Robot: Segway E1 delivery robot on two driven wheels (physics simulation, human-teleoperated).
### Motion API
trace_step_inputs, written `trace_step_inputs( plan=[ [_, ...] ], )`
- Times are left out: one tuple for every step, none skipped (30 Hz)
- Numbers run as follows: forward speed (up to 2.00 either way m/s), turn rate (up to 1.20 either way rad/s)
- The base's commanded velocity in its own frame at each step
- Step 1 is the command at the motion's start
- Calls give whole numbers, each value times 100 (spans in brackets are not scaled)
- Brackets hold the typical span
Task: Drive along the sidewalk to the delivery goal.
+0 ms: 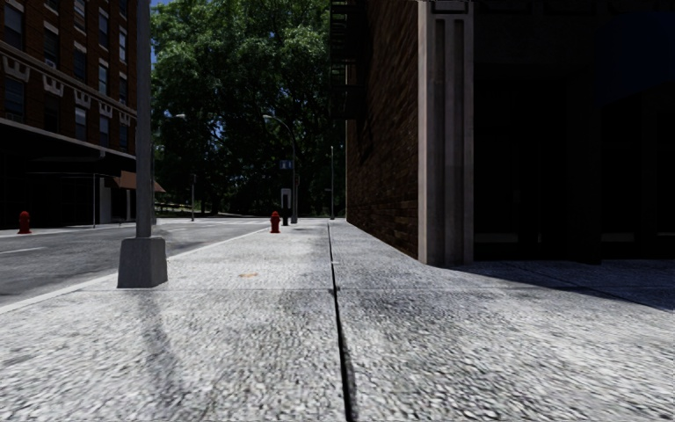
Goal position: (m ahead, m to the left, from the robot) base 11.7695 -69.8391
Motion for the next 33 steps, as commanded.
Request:
trace_step_inputs(
  plan=[
    [195,8],
    [195,10],
    [195,11],
    [195,12],
    [195,13],
    [195,13],
    [195,13],
    [195,13],
    [195,10],
    [195,10],
    [195,0],
    [195,0],
    [195,0],
    [195,0],
    [195,0],
    [195,0],
    [195,0],
    [195,0],
    [195,0],
    [195,0],
    [195,0],
    [195,0],
    [195,0],
    [195,0],
    [195,0],
    [195,4],
    [195,10],
    [195,10],
    [195,15],
    [195,17],
    [195,18],
    [195,18],
    [195,18]
  ],
)
